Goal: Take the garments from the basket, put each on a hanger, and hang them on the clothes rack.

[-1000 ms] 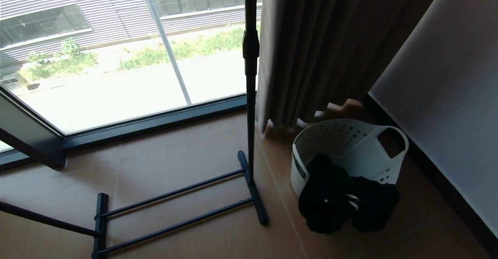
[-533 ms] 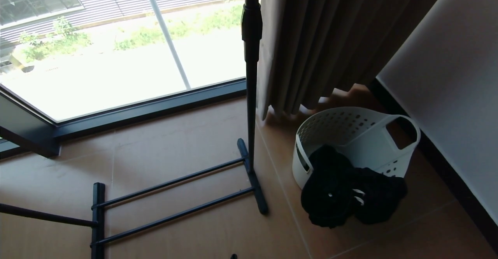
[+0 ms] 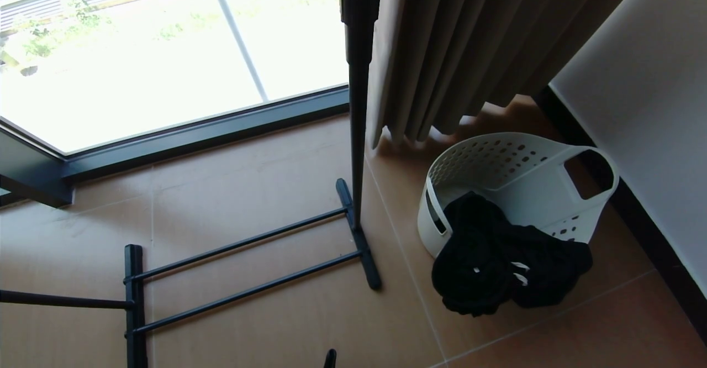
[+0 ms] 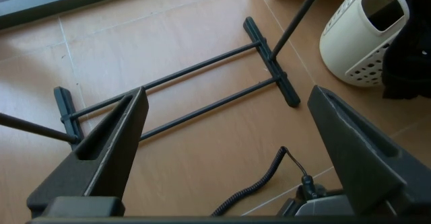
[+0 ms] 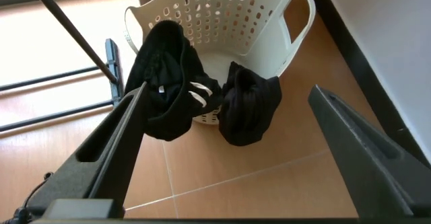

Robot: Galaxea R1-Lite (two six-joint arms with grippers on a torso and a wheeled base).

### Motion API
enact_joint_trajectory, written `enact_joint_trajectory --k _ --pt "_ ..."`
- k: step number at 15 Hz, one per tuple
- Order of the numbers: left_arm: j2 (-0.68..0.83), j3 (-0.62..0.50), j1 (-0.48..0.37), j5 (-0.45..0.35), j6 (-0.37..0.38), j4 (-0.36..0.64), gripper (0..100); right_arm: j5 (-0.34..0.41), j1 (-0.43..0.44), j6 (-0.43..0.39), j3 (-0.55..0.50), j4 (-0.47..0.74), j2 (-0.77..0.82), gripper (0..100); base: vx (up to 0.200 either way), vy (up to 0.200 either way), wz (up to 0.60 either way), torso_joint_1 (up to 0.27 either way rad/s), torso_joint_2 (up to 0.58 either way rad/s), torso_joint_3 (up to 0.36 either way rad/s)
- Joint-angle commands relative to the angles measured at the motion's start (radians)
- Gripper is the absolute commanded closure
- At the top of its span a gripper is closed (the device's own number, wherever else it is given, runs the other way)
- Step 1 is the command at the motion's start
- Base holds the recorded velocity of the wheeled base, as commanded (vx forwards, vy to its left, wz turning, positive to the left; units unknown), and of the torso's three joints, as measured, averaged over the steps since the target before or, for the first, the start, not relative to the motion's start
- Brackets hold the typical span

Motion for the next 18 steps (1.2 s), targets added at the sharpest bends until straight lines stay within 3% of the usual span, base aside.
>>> enact_joint_trajectory --k 1,5,8,10,12,14,15,18 --pt "0.001 0.0 0.001 0.0 0.0 0.0 0 0.0 0.0 -0.001 0.0 0.0 0.0 0 0.0 0.0 0.0 0.002 0.01 -0.056" --pt "0.001 0.0 0.001 0.007 0.015 -0.001 0 0.013 0.0 -0.031 0.0 0.015 0.008 0 0.0 0.0 0.0 0.0 0.0 0.0" --pt "0.001 0.0 0.001 0.002 -0.004 -0.003 0 0.016 0.037 -0.031 0.0 0.014 0.151 0 0.0 0.0 0.0 0.0 0.0 0.0" --pt "0.001 0.0 0.001 0.0 -0.004 -0.003 0 0.016 0.18 -0.032 0.0 0.004 0.301 0 0.0 0.0 0.0 0.0 0.0 0.0" --pt "0.001 0.0 0.001 0.0 -0.005 -0.003 0 0.017 0.235 -0.035 -0.014 -0.005 0.387 0 0.0 0.0 0.0 0.0 0.0 0.0" --pt "0.001 0.0 0.0 -0.001 -0.005 -0.003 0 0.019 0.354 -0.07 -0.109 -0.009 0.603 0 0.0 0.0 0.0 0.0 0.0 0.0" --pt "0.001 0.0 0.001 0.0 -0.007 -0.003 0 0.017 0.373 -0.08 -0.126 -0.011 0.648 0 0.0 0.0 0.0 0.0 0.0 0.0" --pt "0.001 0.0 0.001 0.002 -0.01 -0.003 0 0.017 0.387 -0.218 -0.158 -0.16 0.971 0 0.0 0.0 0.0 0.0 0.0 0.0"
